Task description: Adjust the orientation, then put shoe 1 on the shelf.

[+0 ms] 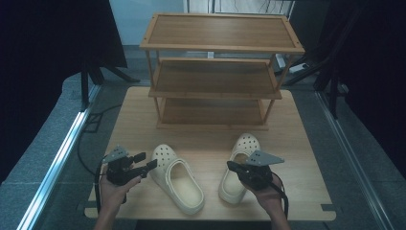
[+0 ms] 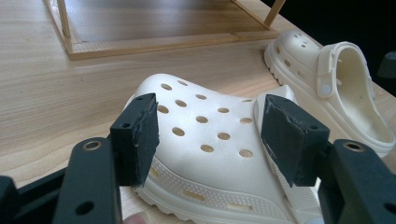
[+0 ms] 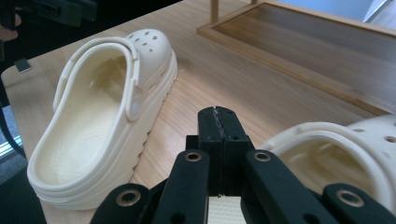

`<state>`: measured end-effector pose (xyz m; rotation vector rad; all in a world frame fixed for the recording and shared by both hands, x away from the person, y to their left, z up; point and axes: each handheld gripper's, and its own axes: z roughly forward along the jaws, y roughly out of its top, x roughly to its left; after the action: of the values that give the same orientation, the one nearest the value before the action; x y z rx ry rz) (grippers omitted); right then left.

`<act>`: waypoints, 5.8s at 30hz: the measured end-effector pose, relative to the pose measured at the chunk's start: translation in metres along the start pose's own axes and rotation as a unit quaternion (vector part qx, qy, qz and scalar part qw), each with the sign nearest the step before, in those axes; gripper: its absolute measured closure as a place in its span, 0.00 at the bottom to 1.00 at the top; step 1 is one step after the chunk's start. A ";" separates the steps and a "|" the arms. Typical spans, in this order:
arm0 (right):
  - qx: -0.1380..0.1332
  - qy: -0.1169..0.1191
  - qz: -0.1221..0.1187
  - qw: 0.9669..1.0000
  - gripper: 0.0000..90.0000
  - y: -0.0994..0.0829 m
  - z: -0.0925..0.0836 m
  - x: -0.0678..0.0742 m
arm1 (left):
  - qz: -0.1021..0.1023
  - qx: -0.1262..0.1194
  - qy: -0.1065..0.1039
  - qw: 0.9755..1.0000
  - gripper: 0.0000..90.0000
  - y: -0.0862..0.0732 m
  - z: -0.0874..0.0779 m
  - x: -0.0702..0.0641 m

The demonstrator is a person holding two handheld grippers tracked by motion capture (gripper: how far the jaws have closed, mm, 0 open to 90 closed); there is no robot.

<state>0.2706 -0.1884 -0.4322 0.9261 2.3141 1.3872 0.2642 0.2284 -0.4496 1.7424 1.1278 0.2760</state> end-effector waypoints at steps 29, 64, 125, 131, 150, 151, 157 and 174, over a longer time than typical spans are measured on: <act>0.075 0.072 -0.047 0.994 1.00 -0.021 0.039 0.049 | 0.001 0.007 -0.005 1.000 0.41 -0.001 0.003 -0.003; 0.108 0.115 -0.078 0.984 1.00 -0.026 0.075 0.093 | -0.004 -0.004 0.002 1.000 0.41 0.000 -0.005 0.002; 0.013 0.029 0.009 0.999 0.70 -0.013 0.027 0.018 | 0.013 0.050 -0.014 0.999 0.36 -0.010 0.000 0.011; 0.017 0.028 0.007 0.999 0.69 -0.014 0.027 0.018 | 0.013 0.075 0.002 0.997 0.37 -0.017 0.014 0.012; 0.028 0.028 0.006 0.999 0.69 -0.016 0.031 0.019 | 0.021 0.073 0.120 0.990 0.79 -0.017 0.014 0.005; 0.025 0.025 0.007 0.999 0.69 -0.016 0.031 0.018 | 0.016 0.070 0.117 0.991 0.80 -0.017 0.013 0.007; 0.025 0.023 0.011 0.999 0.69 -0.017 0.030 0.015 | 0.001 0.047 0.111 0.993 0.81 -0.014 0.008 0.011; 0.005 0.022 0.028 0.999 0.70 -0.014 0.022 0.007 | 0.011 0.024 0.094 0.995 0.82 0.005 0.021 0.005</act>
<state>0.2721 -0.1740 -0.4549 0.9792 2.3466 1.4334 0.2827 0.2189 -0.4563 1.8010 1.2585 0.4366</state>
